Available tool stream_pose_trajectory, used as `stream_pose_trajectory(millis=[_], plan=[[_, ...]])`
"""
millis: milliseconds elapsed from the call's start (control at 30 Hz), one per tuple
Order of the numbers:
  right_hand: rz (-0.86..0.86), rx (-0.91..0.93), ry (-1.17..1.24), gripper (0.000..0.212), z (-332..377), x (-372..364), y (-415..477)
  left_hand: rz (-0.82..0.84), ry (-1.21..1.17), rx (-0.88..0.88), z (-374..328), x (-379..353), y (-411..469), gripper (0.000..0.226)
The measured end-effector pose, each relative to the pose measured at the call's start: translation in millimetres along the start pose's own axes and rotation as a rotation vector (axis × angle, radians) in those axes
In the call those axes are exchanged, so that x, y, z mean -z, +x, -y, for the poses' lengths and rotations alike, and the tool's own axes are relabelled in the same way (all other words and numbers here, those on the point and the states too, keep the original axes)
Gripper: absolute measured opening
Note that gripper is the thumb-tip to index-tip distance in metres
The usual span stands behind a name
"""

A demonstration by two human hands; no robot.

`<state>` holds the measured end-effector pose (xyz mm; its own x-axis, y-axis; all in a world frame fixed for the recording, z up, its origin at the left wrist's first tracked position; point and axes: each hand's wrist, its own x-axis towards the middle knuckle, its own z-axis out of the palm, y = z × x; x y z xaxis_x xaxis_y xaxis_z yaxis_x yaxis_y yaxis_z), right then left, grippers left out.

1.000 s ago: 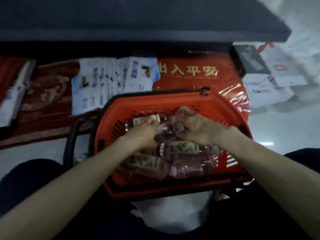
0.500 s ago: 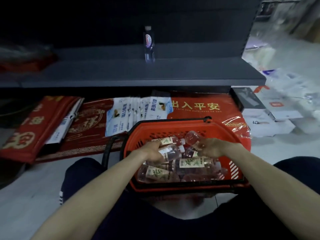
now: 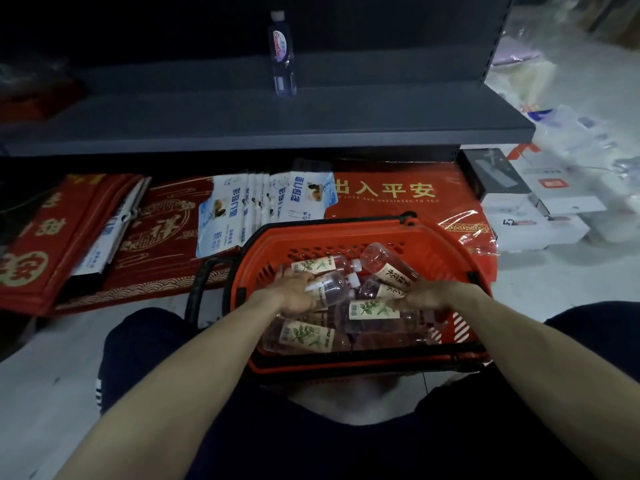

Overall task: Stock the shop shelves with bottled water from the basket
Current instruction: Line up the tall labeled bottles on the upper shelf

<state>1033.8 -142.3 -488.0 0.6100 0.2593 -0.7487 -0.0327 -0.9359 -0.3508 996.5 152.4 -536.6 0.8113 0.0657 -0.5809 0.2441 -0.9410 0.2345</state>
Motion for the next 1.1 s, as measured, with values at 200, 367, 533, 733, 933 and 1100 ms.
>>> stream_pose_trajectory(millis=[200, 367, 533, 733, 933, 1100], plan=[[0.011, -0.051, -0.028, 0.08, 5, -1, 2, -0.137, -0.06, -0.09, 6, -11, -7, 0.048], [-0.131, 0.038, 0.225, 0.066, -17, 6, 47, -0.179, -0.049, -0.127, 10, -12, -15, 0.04], [0.062, 0.206, 1.238, 0.055, 30, 0, 20, -0.128, 0.143, -0.134, 2, -4, -11, 0.095], [-0.171, 0.252, 0.945, 0.117, 36, -9, 34, -0.288, 0.152, -0.217, -10, -19, 14, 0.083], [-0.333, 0.276, 0.875, 0.068, 23, -31, 47, -0.379, 0.061, -0.218, -5, -19, 15, 0.073], [-0.419, 0.248, 0.867, 0.075, 46, -50, 50, -0.395, -0.1, -0.206, -2, -9, 7, 0.084]])
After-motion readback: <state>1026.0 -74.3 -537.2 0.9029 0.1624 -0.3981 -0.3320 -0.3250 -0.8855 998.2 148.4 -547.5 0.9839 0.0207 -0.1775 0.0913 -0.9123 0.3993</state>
